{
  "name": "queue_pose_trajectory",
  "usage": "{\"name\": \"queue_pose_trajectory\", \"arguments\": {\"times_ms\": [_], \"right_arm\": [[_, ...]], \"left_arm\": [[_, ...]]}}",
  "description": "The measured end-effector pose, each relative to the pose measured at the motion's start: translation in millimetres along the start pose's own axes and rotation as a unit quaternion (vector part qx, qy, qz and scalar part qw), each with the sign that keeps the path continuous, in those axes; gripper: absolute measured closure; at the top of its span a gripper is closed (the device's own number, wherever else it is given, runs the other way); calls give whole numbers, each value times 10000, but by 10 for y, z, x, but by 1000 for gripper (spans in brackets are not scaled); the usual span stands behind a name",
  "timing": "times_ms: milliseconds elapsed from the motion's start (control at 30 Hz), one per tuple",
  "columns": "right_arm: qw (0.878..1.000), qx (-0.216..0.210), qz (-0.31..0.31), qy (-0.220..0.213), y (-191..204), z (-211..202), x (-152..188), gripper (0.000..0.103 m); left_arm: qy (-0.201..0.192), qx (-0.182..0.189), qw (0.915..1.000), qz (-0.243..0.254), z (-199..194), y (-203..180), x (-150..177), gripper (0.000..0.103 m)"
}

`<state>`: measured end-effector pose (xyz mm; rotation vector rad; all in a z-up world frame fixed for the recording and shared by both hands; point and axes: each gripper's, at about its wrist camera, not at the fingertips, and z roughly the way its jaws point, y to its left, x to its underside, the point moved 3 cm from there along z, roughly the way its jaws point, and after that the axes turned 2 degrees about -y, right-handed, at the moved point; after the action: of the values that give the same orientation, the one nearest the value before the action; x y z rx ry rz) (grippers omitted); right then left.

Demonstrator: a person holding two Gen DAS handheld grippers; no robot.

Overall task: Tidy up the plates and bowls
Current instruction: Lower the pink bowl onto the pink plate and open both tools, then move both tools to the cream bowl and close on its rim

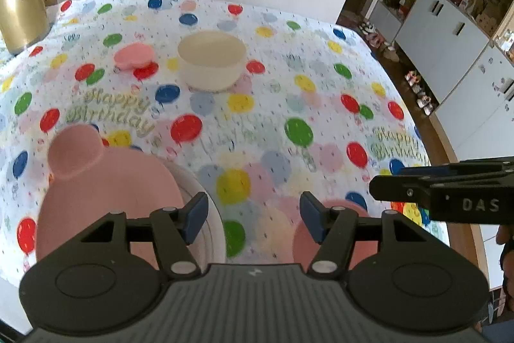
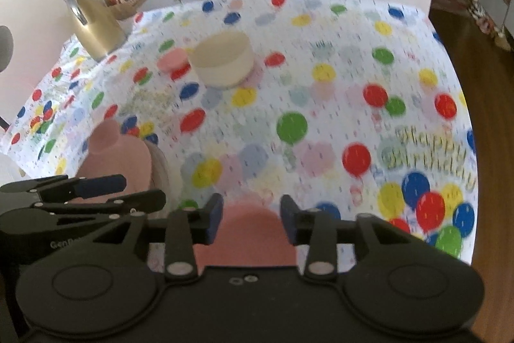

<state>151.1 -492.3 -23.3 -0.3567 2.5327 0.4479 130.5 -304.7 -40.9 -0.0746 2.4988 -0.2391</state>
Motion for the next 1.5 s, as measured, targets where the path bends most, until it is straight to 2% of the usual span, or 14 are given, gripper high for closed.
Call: {"name": "queue_pose_trajectory", "arguments": {"times_ms": [33, 200, 467, 533, 633, 833, 967, 1167, 1500], "right_arm": [[10000, 29, -25, -92, 26, -6, -41, 40], [9992, 105, -104, -377, 162, 32, -266, 27], [9983, 139, -33, -573, 316, 223, -594, 21], [9981, 146, -27, -591, 338, 291, -658, 16], [9982, 164, 66, -566, 348, 392, -755, 15], [9976, 177, 331, -574, 326, 594, -988, 15], [9969, 423, 260, -608, 335, 757, -1153, 14], [9970, 542, 243, -493, 331, 1062, -1335, 14], [9972, 666, 309, -157, 273, 1517, -1500, 21]], "left_arm": [[-31, 6, 10000, 0, 7, 30, -46, 41], [-158, 47, 9999, 38, 78, 183, -287, 41], [-271, 159, 9994, 152, 189, 413, -619, 41], [-317, 179, 9992, 179, 221, 468, -704, 35], [-431, 159, 9988, 183, 268, 573, -828, 27], [-496, 123, 9986, 134, 433, 806, -1101, 27], [-516, 72, 9986, 42, 599, 954, -1304, 27], [-459, 16, 9989, -71, 918, 1114, -1558, 27], [-190, 18, 9997, -172, 1381, 1210, -1712, 28]]}}
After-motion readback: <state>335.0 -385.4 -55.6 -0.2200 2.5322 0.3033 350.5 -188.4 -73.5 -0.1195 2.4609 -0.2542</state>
